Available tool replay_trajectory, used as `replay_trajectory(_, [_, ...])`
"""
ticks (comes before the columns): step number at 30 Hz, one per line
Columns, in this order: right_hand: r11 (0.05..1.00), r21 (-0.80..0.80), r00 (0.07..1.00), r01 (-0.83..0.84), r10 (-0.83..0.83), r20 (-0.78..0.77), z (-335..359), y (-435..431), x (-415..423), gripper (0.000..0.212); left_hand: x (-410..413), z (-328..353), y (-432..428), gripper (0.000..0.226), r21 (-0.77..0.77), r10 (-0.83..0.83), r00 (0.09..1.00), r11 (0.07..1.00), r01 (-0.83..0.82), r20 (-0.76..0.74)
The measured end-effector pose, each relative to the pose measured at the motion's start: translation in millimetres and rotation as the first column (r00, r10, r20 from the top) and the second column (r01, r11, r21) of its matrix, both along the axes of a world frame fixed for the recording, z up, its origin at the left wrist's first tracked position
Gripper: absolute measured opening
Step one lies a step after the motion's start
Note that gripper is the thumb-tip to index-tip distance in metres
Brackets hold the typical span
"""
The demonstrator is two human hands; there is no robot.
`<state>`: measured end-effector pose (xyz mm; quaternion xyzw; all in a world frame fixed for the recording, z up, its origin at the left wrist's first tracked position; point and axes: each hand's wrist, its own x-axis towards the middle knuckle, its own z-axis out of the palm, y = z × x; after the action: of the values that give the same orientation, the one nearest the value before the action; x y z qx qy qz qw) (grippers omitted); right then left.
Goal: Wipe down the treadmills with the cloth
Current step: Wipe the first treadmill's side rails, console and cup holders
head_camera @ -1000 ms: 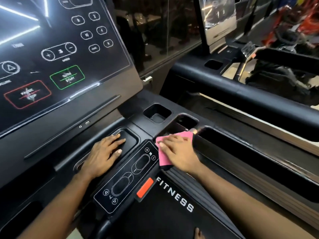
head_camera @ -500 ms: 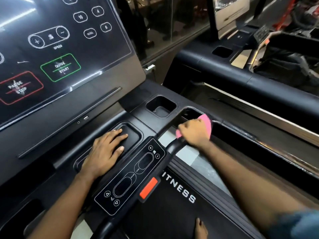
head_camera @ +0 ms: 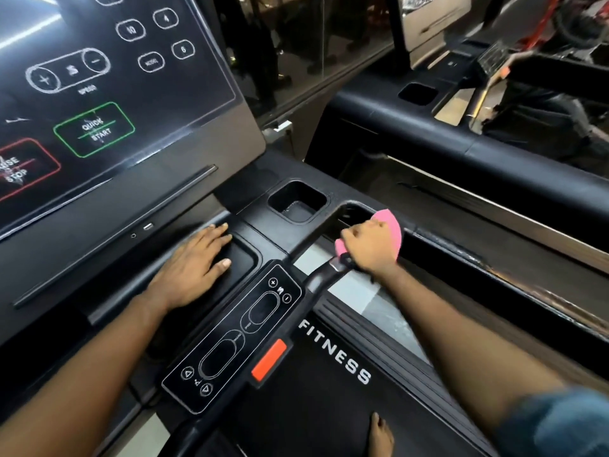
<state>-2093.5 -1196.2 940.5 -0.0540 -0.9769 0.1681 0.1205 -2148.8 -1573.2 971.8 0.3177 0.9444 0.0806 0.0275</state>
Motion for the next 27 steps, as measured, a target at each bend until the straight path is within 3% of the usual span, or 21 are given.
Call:
replay_trajectory(2, [0.989, -0.151, 1.000, -0.010, 0.008, -0.014, 3.0, -42.8, 29.9, 0.039, -9.7, -3.8, 3.0, 0.073, 0.027, 0.012, 0.999, 1.000, -0.013, 0.037])
replay_trajectory(5, [0.925, -0.333, 0.980, -0.182, 0.142, -0.141, 1.5, -72.7, 70.2, 0.026, -13.0, -5.2, 9.9, 0.071, 0.098, 0.028, 0.999, 0.995, -0.030, 0.030])
replay_trajectory(8, [0.922, -0.315, 0.963, -0.227, 0.164, -0.214, -5.8, -48.3, 57.6, 0.022, -12.5, -9.3, 9.2, 0.069, 0.080, 0.020, 1.000, 0.997, -0.019, -0.010])
replay_trajectory(14, [0.952, -0.301, 0.993, 0.050, -0.079, -0.086, -10.3, 19.4, 6.0, 0.035, -10.8, -5.9, 18.0, 0.068, 0.047, 0.017, 0.999, 0.999, -0.015, -0.046])
replay_trajectory(17, [0.922, -0.368, 0.987, 0.124, -0.152, -0.048, -1.8, -6.8, 13.3, 0.030, -10.2, -3.0, 18.3, 0.066, 0.062, 0.024, 0.999, 0.998, -0.021, -0.045])
replay_trajectory(20, [0.917, -0.397, 0.993, 0.046, -0.087, -0.086, -1.6, -61.6, 45.5, 0.027, -9.5, -3.1, 19.5, 0.064, 0.081, 0.030, 0.998, 0.996, -0.027, -0.047])
replay_trajectory(24, [0.960, -0.273, 0.997, -0.060, 0.043, -0.067, 3.0, -65.1, 52.3, 0.035, -18.2, 3.4, 30.2, 0.053, 0.063, 0.052, 0.993, 0.997, -0.046, -0.108])
replay_trajectory(27, [0.979, -0.177, 0.992, 0.103, -0.088, 0.092, 7.6, -29.1, 23.7, 0.048, -31.7, 6.7, 39.2, 0.046, -0.003, 0.011, 0.984, 1.000, -0.012, -0.180])
